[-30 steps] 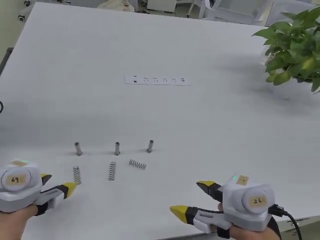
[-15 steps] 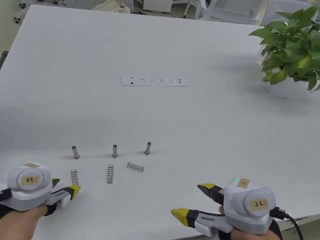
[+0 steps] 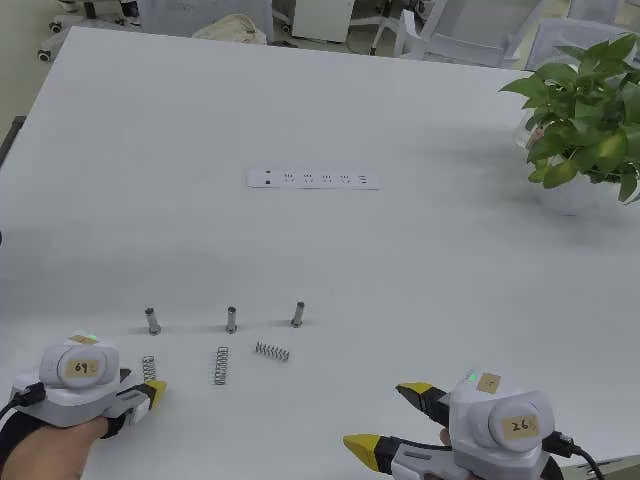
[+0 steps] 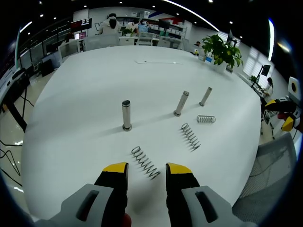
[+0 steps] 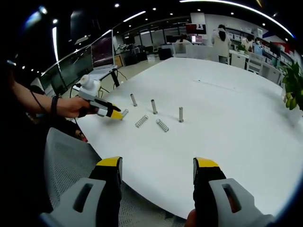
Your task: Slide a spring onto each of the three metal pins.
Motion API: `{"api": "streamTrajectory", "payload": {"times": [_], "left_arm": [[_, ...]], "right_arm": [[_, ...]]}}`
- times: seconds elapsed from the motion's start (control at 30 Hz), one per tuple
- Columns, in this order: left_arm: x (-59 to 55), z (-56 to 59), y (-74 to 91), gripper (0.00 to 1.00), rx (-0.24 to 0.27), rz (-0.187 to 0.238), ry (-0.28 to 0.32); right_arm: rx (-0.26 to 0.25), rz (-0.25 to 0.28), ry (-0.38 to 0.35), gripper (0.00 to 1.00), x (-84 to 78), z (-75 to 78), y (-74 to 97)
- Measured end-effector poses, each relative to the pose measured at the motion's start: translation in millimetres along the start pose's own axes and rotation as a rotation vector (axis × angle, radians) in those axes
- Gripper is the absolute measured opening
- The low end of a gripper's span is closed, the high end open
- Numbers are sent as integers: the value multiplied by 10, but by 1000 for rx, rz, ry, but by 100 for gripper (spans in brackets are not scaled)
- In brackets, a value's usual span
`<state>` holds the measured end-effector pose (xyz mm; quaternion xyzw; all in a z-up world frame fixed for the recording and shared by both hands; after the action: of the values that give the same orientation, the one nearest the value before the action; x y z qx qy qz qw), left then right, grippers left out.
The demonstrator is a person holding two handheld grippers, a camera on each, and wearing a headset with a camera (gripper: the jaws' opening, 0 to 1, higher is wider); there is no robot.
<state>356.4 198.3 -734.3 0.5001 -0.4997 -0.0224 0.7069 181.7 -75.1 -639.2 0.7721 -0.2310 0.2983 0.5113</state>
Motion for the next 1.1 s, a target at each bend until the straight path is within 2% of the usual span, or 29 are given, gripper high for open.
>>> {"api": "streamTrajectory", "payload": {"times": [0.37, 0.6, 0.77, 0.87, 1.0, 1.1], "left_arm": [[-54, -18, -114, 21, -3, -15, -18], [-86, -31, -149, 13, 11, -30, -40], [-99, -79, -130, 3, 36, -42, -59], [-103, -98, -122, 3, 37, -44, -61], [-76, -93, -19, 3, 43, -31, -53], [-96, -101, 13, 3, 45, -23, -57]], "right_arm": [[-12, -2, -17, 59, -83, 23, 48], [-23, 2, -25, 59, -90, 59, 73], [-20, 4, -25, 59, -71, 59, 59], [-16, 1, -20, 58, -69, 40, 45], [-12, 2, -23, 58, -70, 30, 33], [-5, 2, -29, 58, -70, 17, 20]]}}
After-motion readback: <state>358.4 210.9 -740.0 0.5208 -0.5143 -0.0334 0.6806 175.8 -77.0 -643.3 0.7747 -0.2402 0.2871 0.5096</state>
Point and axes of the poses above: the centre of the closed fingertips' face, and the gripper's own axes: y roughly backward along the fingers, z roughly to its right, x roughly out of its top, the point moved 5 cm from there along y, roughly backward along the fingers, and after that the axes turned 10 degrees about -y, right-handed, at the moved point
